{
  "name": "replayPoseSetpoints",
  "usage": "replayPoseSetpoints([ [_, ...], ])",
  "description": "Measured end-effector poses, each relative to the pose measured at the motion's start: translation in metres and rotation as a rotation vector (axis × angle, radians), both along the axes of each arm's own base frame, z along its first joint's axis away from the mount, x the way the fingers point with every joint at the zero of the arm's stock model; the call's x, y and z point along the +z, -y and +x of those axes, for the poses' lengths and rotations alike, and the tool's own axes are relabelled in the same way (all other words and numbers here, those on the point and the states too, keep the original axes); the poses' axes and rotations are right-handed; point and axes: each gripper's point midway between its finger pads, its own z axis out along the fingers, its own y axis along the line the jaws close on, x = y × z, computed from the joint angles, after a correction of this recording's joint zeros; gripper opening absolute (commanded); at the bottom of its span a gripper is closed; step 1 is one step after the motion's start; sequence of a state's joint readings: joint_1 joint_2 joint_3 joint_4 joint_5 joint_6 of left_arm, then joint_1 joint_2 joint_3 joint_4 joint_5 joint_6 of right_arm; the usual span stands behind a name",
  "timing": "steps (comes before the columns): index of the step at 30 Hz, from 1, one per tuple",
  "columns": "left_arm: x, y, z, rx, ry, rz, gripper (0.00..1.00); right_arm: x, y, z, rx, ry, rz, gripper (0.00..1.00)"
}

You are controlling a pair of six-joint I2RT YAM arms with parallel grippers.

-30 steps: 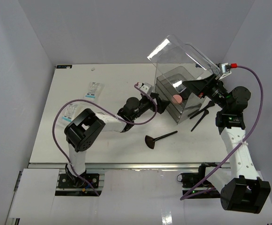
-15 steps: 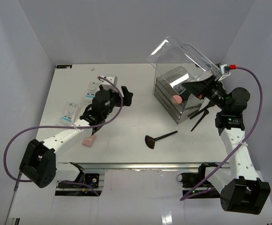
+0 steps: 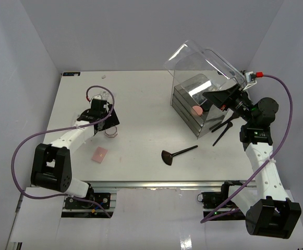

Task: Organize the makeup

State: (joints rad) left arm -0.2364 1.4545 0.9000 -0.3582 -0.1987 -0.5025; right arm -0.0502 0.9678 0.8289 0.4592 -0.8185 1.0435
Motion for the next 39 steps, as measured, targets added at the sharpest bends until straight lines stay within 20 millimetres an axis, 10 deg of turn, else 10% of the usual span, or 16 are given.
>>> replayPoseSetpoints([
  [21,-0.050,0.006,-0.012,-0.042,-0.190,-0.005,0.97,-0.003,0.000,-0.001,0.000,-0.002,-0.002,0.16],
  [39,-0.045,0.020,-0.010,-0.132,-0.188,-0.037,0.19,-0.002,0.000,-0.001,-0.001,-0.001,-0.002,0.16],
])
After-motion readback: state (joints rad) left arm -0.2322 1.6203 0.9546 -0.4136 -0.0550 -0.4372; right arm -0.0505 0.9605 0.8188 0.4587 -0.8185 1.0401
